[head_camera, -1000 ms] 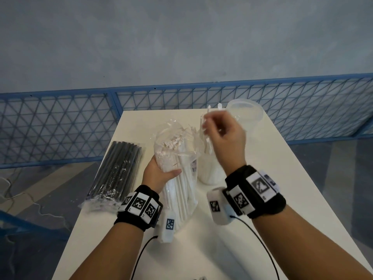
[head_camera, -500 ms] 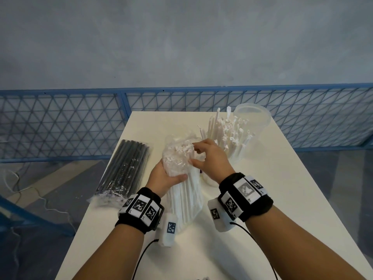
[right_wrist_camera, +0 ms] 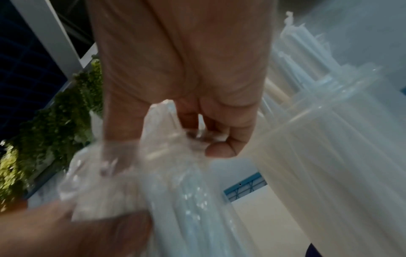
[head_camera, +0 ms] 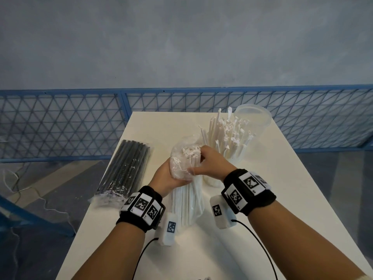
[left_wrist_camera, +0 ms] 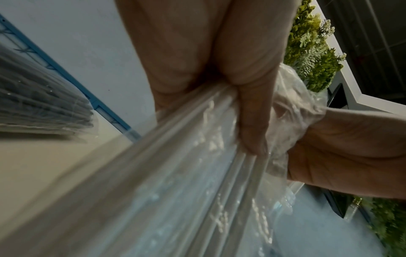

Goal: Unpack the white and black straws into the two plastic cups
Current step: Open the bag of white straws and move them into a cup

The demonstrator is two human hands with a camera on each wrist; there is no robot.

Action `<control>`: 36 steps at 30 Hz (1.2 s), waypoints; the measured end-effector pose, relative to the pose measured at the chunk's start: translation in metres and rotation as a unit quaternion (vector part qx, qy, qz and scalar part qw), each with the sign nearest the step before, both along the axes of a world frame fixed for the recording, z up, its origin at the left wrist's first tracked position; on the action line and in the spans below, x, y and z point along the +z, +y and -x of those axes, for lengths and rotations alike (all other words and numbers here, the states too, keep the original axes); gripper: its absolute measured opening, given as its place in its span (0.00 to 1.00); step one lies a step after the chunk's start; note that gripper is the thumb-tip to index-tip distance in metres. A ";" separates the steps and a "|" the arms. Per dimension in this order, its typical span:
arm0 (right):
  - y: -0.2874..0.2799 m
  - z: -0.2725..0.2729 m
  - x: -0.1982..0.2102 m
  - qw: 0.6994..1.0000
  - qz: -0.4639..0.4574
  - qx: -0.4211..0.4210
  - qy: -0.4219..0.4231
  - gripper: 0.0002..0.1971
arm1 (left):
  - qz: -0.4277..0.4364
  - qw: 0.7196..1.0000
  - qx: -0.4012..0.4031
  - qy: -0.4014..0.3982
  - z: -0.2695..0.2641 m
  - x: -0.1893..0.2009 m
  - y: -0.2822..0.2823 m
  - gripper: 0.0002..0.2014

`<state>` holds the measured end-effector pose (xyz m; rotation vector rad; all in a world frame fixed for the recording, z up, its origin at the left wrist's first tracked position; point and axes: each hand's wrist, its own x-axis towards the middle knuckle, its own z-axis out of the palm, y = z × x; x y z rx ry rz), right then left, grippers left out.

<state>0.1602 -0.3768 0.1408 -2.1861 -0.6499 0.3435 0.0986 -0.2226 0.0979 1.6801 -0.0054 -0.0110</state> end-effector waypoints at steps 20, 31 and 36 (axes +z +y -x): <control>0.000 0.018 0.013 0.932 -0.332 -0.139 0.033 0.06 | 0.065 0.994 0.080 0.046 0.000 0.001 -0.006 0.35; -0.003 0.025 0.005 0.962 -0.260 -0.082 0.013 0.14 | 0.045 0.988 0.135 0.066 -0.005 -0.003 -0.005 0.29; 0.002 0.027 -0.002 0.950 -0.275 -0.147 0.010 0.14 | 0.035 0.989 0.136 0.054 -0.002 0.003 -0.009 0.27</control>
